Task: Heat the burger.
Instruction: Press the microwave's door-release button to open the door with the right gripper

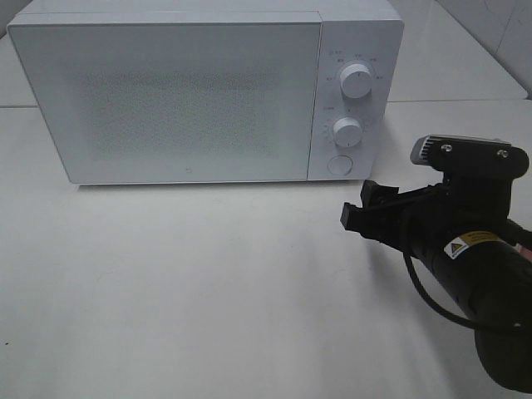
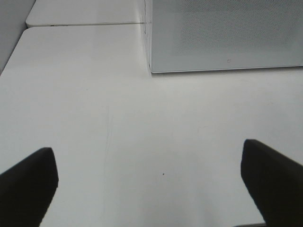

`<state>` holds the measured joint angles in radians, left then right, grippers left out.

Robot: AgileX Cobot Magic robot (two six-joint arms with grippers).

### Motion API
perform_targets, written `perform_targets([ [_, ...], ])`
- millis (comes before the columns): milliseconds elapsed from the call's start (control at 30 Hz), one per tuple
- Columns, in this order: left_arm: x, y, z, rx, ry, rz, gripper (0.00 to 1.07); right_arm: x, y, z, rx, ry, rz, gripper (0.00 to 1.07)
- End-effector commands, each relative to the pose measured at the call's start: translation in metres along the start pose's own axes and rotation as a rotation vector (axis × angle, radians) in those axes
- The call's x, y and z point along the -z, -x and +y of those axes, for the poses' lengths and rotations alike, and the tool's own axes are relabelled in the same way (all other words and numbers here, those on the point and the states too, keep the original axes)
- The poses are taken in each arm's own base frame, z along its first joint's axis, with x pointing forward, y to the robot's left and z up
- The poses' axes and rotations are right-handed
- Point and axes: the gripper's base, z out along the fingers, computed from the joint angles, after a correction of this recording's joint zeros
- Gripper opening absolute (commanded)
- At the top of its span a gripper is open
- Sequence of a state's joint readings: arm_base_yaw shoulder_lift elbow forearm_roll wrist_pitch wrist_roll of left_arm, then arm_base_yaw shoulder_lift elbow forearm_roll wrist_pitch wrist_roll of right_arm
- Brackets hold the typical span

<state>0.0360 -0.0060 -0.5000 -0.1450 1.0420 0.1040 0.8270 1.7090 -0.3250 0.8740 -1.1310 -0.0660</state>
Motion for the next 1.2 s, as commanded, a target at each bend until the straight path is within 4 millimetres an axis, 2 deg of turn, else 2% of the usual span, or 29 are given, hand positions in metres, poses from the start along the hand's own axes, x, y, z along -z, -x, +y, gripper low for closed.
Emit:
perform_targets([
  [33,0.003,-0.002,0.0,-0.004,-0.003,-0.024,1.0,-0.001,0.002,0.002,-0.213,0.005,-0.013,0.63],
  [100,0.003,-0.002,0.0,-0.004,-0.003,-0.024,1.0,-0.001,0.002,0.002,-0.261,0.005,-0.013,0.61],
  [167,0.003,-0.002,0.0,-0.004,-0.003,-0.024,1.0,-0.001,0.002,0.002,-0.411,0.006,-0.012,0.56],
  [200,0.003,-0.002,0.0,-0.004,-0.003,-0.024,1.0,-0.001,0.002,0.002,-0.411,0.006,-0.012,0.56],
  [233,0.003,-0.002,0.0,-0.004,-0.003,-0.024,1.0,-0.001,0.002,0.002,-0.544,0.007,-0.009,0.51],
  [267,0.003,-0.002,0.0,-0.004,-0.003,-0.024,1.0,-0.001,0.001,0.002,-0.601,0.008,-0.007,0.49],
  [300,0.003,-0.002,0.0,-0.004,-0.003,-0.024,1.0,-0.001,0.001,0.002,-0.601,0.008,-0.007,0.49],
  [367,0.003,-0.002,0.0,-0.004,-0.003,-0.024,1.0,-0.001,0.001,0.002,-0.907,0.007,-0.003,0.36],
  [467,0.003,-0.002,0.0,-0.004,-0.003,-0.024,1.0,-0.001,0.001,0.002,-0.951,0.007,-0.002,0.33],
  [533,0.003,-0.002,0.0,-0.004,-0.003,-0.024,1.0,-0.001,0.001,0.002,-1.211,0.007,0.0,0.19],
  [633,0.003,-0.002,0.0,-0.004,-0.003,-0.024,1.0,-0.001,0.001,0.002,-1.251,0.007,0.001,0.17],
  [667,0.003,-0.002,0.0,-0.004,-0.003,-0.024,1.0,-0.001,0.001,0.002,-1.317,0.007,0.001,0.11],
  [733,0.003,-0.002,0.0,-0.004,-0.003,-0.024,1.0,-0.001,0.001,0.003,-1.341,0.009,0.002,0.09],
  [800,0.003,-0.002,0.0,-0.004,-0.003,-0.024,1.0,-0.001,0.001,0.003,-1.372,0.011,0.007,0.0],
  [1200,0.003,-0.002,0.0,-0.005,-0.004,-0.024,1.0,-0.009,0.001,0.013,-1.371,0.02,0.032,0.0],
])
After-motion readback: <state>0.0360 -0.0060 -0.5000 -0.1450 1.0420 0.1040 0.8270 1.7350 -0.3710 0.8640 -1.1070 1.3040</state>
